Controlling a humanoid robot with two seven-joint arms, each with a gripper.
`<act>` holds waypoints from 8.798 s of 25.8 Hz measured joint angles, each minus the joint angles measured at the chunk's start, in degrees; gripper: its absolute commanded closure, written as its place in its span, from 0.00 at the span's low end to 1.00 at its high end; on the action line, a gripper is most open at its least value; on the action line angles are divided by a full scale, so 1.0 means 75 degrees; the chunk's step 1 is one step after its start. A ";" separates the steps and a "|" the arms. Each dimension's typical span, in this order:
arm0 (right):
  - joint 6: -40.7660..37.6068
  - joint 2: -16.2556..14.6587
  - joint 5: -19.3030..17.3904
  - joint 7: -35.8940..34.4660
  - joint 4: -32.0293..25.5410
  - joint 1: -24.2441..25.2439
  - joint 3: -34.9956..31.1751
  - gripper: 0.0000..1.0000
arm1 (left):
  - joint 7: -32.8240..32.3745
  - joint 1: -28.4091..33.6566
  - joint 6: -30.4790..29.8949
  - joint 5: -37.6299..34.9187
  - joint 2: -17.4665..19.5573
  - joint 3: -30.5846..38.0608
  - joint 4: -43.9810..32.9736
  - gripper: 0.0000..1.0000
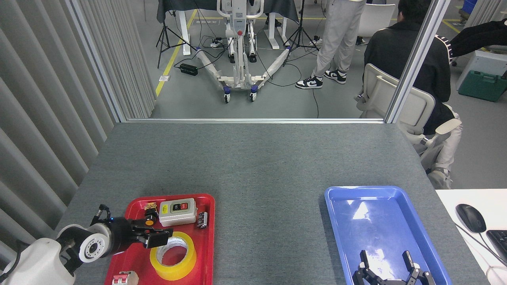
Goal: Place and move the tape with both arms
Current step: 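Lower the left gripper onto the tape roll's rim and close it, then lift the yellow tape roll out of the red tray with the left gripper, then carry the tape roll toward the right gripper with the left gripper, then grasp the tape roll with the right gripper beside the left gripper, then release the left gripper and carry the tape over the blue tray, then lower the tape roll into the blue tray and open the right gripper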
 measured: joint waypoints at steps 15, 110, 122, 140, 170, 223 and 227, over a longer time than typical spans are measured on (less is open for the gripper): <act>0.0001 -0.0037 -0.0023 -0.0046 0.0013 0.0066 0.0002 0.00 | -0.0131 -0.0195 0.0833 0.0000 -0.0213 -0.0536 0.0541 0.08; -0.1430 0.0059 -0.0010 -0.0460 0.0287 -0.0179 0.0391 0.00 | 0.3593 -0.0124 -0.5491 0.2821 -0.2477 -0.0163 0.2769 1.00; -0.4504 -0.0049 -0.0034 -0.1188 0.0351 -0.0200 0.0305 0.00 | 0.3519 -0.0725 -0.5811 0.2806 -0.3796 -0.1753 0.3371 1.00; -0.6986 -0.0258 -0.0107 -0.1718 0.0560 -0.0316 -0.0312 0.00 | 0.4233 -0.0386 -0.5799 0.2892 -0.3941 -0.1789 0.3691 1.00; -0.7212 -0.0621 -0.0121 -0.1746 0.0608 -0.0505 0.0957 0.10 | 0.3228 -0.0015 -0.5803 0.2250 -0.3991 -0.1876 0.3083 1.00; -0.1982 -0.1913 -0.2236 0.4854 0.1789 -0.2539 -0.0507 1.00 | 0.5488 0.3636 0.0091 -0.2702 -0.2605 0.2933 -0.0989 0.01; -0.1201 -0.2158 -0.2934 0.5553 0.2203 -0.3151 0.0012 1.00 | 0.5474 0.3834 -0.0125 -0.2803 -0.2655 0.3166 -0.1125 0.01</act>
